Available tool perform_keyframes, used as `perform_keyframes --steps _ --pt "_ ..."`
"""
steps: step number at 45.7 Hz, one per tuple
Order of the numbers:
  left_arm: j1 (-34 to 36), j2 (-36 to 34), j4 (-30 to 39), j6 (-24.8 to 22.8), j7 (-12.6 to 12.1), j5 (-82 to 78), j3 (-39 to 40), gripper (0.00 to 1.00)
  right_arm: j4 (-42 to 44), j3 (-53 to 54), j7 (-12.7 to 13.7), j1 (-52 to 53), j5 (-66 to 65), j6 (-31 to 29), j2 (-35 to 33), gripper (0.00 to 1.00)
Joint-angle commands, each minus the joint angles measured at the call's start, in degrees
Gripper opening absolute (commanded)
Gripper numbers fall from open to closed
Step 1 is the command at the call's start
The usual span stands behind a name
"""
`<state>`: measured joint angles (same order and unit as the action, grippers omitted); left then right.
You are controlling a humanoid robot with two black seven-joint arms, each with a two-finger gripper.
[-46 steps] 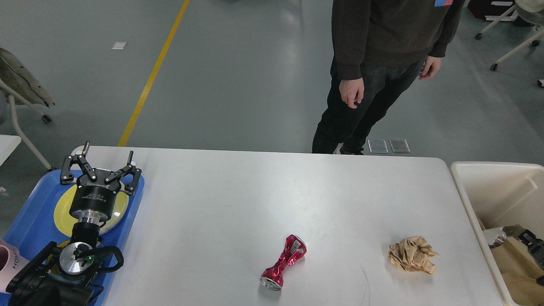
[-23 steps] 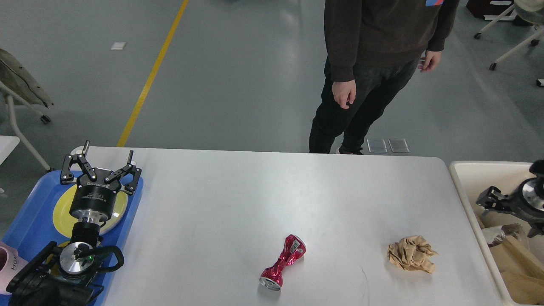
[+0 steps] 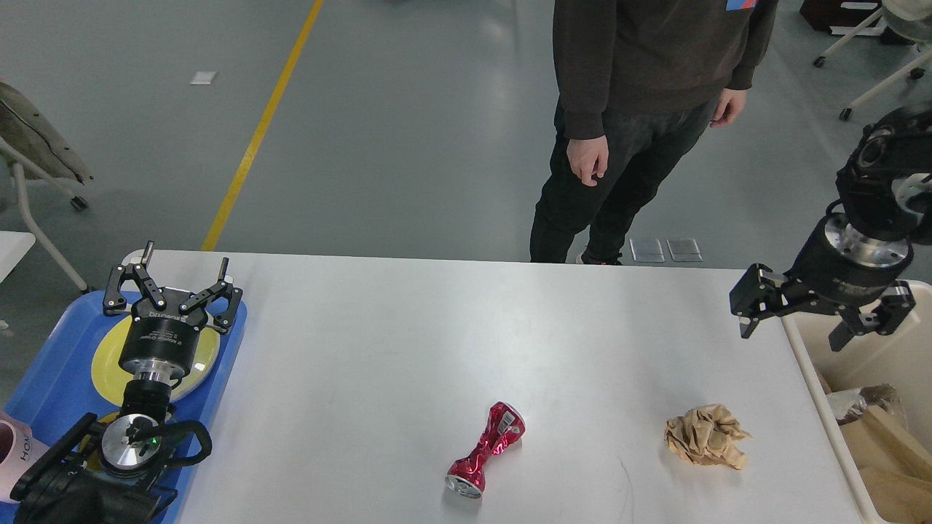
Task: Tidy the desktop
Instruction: 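Reach the right gripper toward the crumpled foil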
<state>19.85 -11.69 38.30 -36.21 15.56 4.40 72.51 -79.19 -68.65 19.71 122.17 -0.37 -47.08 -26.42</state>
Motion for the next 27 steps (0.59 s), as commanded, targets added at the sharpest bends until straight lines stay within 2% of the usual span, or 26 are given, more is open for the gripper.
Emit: perform_keyframes --steps 1,8,11,16,18,27 --pt "-0.07 0.00 -0.06 0.00 0.00 0.00 0.00 0.96 -8.51 -3.59 1.03 10.70 3.70 -0.21 1.36 1.00" --pt "-0.07 0.00 -0.06 0.00 0.00 0.00 0.00 0.96 -16.96 -7.99 0.07 19.67 7.30 0.76 5.67 0.97" --pt "-0.07 0.00 -0.06 0.00 0.00 0.00 0.00 0.96 -18.89 -8.78 -2.91 22.31 10.55 1.55 7.60 0.93" --pt "-0.07 0.00 -0.06 0.00 0.00 0.00 0.00 0.96 -20.48 -10.36 -9.77 24.07 11.70 3.65 11.38 0.94" --pt "-0.07 0.00 -0.06 0.00 0.00 0.00 0.00 0.96 -20.48 -11.15 -11.09 24.51 11.70 4.53 12.00 0.94" --pt "-0.07 0.00 -0.06 0.00 0.00 0.00 0.00 0.96 -20.13 -15.63 -11.36 24.60 11.70 7.96 12.97 0.99"
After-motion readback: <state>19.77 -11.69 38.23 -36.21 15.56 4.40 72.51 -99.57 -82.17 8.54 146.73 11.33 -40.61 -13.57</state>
